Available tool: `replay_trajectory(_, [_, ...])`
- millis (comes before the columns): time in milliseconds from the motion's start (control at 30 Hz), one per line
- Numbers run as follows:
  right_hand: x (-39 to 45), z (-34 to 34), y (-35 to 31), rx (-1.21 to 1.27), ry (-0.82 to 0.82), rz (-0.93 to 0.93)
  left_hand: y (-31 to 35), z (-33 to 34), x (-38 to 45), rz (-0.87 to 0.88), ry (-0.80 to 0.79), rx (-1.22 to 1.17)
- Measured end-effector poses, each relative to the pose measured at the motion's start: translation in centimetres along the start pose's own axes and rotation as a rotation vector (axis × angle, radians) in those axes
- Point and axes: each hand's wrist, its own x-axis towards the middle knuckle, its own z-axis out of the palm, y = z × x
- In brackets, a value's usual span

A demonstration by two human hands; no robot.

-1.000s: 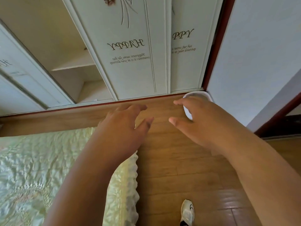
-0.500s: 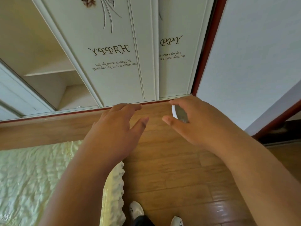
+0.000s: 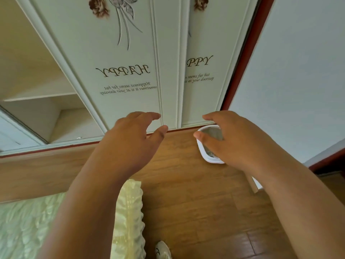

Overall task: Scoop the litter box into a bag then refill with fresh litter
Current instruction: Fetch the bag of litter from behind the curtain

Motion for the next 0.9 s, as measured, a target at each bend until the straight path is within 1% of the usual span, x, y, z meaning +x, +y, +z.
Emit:
replay_trajectory(233, [7.0,2.0,-4.7,0.001,-0.026,-0.049,-4.6,-2.9,5.2,-0.017,-0.009,0.008])
replay_trajectory(400, [12.7,2.5,-6.5,-0.034,-0.037,-0.133,-6.6,-4.1,8.6,-0.068,-0.004,0.021])
replay_trajectory(567, [19.4,2.5,-6.4,-0.024,-0.054,-0.215,-7.0,-4.2,12.8,-0.144,0.001,0.043])
replay_trajectory(900, [35.4,0.3,-5.3,-0.011,-0.122,-0.438,-6.2,-4.2,24.5,-0.330,0.117,0.082])
